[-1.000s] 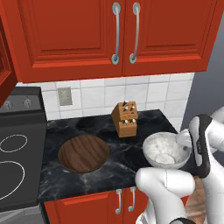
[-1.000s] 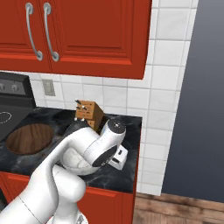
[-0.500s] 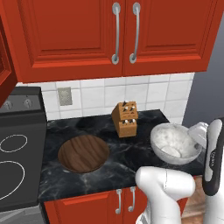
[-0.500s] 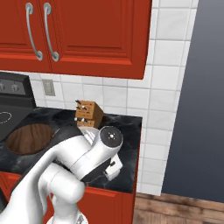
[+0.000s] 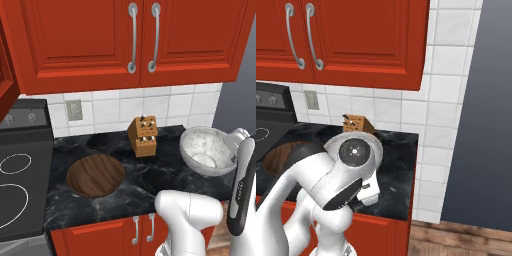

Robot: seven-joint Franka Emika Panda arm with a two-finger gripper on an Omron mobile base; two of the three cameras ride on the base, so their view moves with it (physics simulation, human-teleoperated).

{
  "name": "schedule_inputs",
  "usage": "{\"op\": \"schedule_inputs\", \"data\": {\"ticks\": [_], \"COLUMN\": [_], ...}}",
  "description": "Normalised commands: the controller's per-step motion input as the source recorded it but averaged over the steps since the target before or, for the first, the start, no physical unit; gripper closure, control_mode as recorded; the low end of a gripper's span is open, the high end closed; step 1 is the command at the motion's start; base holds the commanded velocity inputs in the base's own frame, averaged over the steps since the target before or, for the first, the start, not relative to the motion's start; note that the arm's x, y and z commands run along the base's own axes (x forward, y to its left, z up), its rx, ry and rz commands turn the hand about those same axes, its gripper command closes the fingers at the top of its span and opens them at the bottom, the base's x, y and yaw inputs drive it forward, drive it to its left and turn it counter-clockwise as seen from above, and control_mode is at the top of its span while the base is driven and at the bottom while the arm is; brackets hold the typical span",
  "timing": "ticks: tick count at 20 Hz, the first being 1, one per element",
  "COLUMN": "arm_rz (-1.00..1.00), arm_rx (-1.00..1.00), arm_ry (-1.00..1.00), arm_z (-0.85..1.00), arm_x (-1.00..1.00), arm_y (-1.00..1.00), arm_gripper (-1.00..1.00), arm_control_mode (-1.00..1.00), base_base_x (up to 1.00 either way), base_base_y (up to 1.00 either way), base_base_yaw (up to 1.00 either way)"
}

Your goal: Open the cabinet. Pick the bowls from the counter and place them in the cabinet. Then close the cabinet.

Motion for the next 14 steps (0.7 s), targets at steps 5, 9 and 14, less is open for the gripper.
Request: {"op": "schedule_inputs", "data": {"ticks": [5,9,14], "arm_rz": [-0.27,-0.21,-0.17], "arm_rx": [0.00,0.00,0.00], "arm_ry": [0.00,0.00,0.00], "arm_z": [0.51,0.46,0.34], "arm_x": [-0.42,-0.55,-0.35], "arm_y": [0.00,0.00,0.00], "arm_gripper": [1.00,1.00,1.00], "arm_control_mode": [-1.00,-1.00,-1.00], "base_base_x": [0.00,0.00,0.00], "base_base_y": [0.00,0.00,0.00], "base_base_yaw": [0.00,0.00,0.00]}}
